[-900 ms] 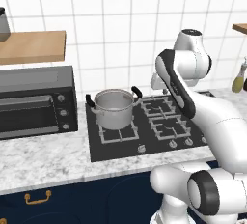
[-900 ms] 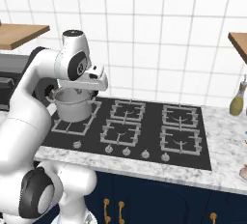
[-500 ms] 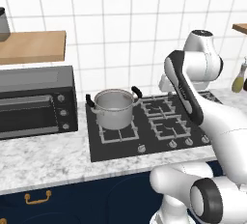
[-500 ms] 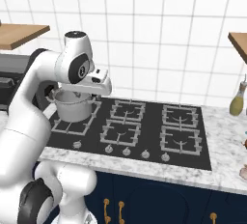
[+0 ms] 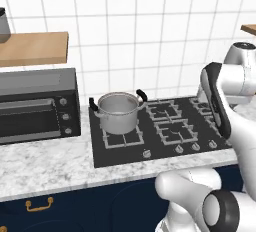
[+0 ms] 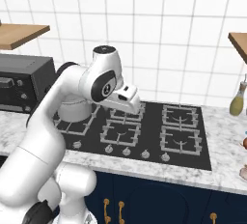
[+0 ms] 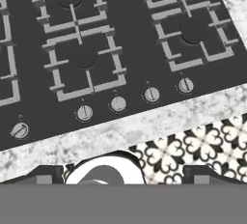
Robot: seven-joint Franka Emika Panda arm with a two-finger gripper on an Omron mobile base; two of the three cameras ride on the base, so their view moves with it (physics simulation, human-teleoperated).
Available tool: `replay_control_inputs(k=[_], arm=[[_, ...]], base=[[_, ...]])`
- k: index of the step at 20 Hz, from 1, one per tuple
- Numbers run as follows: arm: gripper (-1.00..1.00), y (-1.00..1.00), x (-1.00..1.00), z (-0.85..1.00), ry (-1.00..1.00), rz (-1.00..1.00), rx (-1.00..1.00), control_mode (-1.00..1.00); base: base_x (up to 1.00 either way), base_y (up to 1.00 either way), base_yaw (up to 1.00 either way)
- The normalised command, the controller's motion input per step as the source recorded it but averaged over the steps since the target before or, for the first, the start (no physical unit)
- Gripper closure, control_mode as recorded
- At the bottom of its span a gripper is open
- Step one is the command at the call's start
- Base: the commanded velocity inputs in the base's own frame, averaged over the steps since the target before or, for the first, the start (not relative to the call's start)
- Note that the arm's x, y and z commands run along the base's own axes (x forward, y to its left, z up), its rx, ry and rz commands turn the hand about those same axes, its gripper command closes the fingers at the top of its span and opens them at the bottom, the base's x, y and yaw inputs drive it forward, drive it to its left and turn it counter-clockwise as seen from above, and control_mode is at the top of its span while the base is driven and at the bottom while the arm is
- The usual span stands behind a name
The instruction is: Put the garlic and onion in the pot. Retrieve the spatula and lightly stir the vegetables in the pot.
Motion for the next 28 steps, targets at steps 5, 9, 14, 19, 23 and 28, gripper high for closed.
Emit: replay_control_inputs(k=[5,9,14,19,23,28], arm=[[-1.0,-1.0,0.0,-0.41,0.14,-0.23,0.0,-1.0],[-1.0,-1.0,0.0,-0.39,0.12,-0.23,0.0,-1.0],[-1.0,-1.0,-0.13,-0.2,0.03,-0.21,0.0,-1.0],[-1.0,-1.0,0.0,-0.14,0.0,-0.19,0.0,-1.0],[-1.0,-1.0,0.0,-0.22,0.0,-0.14,0.0,-1.0],[-1.0,-1.0,0.01,-0.28,0.03,-0.12,0.0,-1.0]], base=[[0.0,0.0,0.0],[0.0,0.0,0.0],[0.0,0.0,0.0],[0.0,0.0,0.0],[0.0,0.0,0.0],[0.0,0.0,0.0]])
